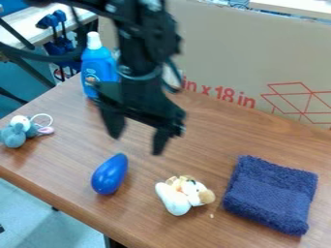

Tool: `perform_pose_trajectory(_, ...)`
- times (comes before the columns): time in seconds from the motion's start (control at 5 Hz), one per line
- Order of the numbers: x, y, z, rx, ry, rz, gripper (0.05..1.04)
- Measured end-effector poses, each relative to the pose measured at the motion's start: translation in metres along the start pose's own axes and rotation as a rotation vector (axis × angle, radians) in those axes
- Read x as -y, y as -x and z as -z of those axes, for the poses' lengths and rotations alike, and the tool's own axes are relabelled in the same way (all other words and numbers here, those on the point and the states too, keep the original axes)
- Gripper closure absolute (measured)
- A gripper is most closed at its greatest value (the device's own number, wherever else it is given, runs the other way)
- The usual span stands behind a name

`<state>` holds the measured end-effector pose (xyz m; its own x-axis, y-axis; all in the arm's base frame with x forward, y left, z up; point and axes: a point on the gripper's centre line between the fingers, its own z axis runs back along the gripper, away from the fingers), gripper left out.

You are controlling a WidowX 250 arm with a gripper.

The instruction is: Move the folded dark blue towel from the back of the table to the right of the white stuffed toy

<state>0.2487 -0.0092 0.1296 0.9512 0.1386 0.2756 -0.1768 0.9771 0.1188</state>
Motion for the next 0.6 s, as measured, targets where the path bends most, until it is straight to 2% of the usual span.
perform_pose_trajectory(0.6,-0.0003,-0.0003,-0.0011,0.006,0.003,0.003,0.077)
